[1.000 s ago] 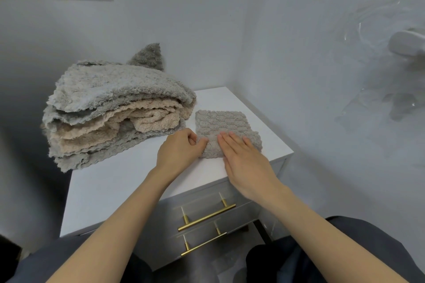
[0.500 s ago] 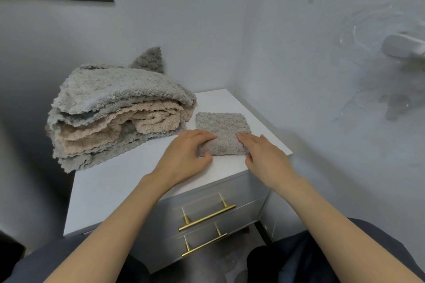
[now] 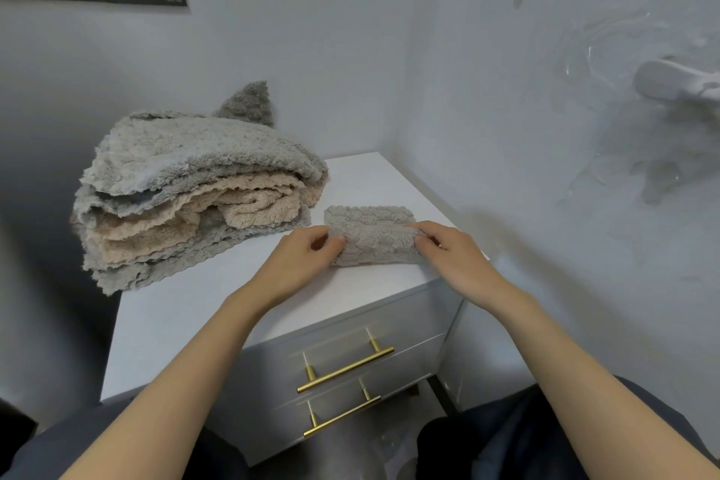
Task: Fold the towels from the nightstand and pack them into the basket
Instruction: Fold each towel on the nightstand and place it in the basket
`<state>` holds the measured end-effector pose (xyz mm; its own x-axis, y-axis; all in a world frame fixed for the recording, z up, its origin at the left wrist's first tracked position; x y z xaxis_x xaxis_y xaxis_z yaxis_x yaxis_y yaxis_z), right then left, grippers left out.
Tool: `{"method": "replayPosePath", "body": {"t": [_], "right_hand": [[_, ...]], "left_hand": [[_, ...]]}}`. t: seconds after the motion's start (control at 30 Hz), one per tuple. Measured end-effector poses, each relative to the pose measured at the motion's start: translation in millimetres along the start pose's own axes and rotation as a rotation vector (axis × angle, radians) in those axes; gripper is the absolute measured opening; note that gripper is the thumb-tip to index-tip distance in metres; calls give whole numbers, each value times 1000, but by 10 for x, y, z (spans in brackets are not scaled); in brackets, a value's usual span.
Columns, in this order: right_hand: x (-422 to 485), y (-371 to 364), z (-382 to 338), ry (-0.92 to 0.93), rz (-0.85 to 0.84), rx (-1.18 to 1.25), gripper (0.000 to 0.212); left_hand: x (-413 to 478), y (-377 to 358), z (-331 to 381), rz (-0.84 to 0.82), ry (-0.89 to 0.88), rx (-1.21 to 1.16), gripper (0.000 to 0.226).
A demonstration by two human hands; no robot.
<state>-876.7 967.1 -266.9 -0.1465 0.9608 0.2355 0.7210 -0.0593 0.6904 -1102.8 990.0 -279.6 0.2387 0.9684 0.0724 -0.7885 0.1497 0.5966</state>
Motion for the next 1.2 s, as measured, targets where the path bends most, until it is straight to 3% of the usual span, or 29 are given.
{"method": "replayPosePath", "body": {"t": [0.13,0.23,0.4,0.47,0.53,0.6,0.73,1.1,1.2], "right_hand": [[41,-7,27,-78,29,80,20],[65,-36,68,-149,88,114,11],[84,-163,15,-176,214,-153,12],[64,-185,-52,-82,294,-372,18],[36,-218,-145,127,317,-466,29],[2,-295,-235,312,223,-476,42],[-69,-585,-369,359,-29,-624,59],[-123,-408,-190,185,-128,-754,61],[-143,-322,-152,154,-147,-740,61]], "left_hand": [[10,17,-4,18,80,-3,48],[12,-27,-11,119,99,144,46],[61,-77,-35,267,152,234,42],[86,-84,-51,298,183,225,29],[101,-100,-69,301,193,194,25],[114,-115,-78,294,192,186,24],[133,-119,-89,299,205,191,24],[142,-112,-73,296,212,228,22],[93,-108,-27,389,49,165,18]]}}
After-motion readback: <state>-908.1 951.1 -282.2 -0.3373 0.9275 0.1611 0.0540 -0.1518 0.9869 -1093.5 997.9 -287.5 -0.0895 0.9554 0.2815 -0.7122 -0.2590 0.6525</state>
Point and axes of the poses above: each hand's wrist, its own x-axis towards the middle knuckle, its own y-axis out of the back of the hand, z = x × y, the point moved 1 cm from there along x, towards the middle knuckle, and after that the axes turned 6 degrees about y, right-handed, at the moved point
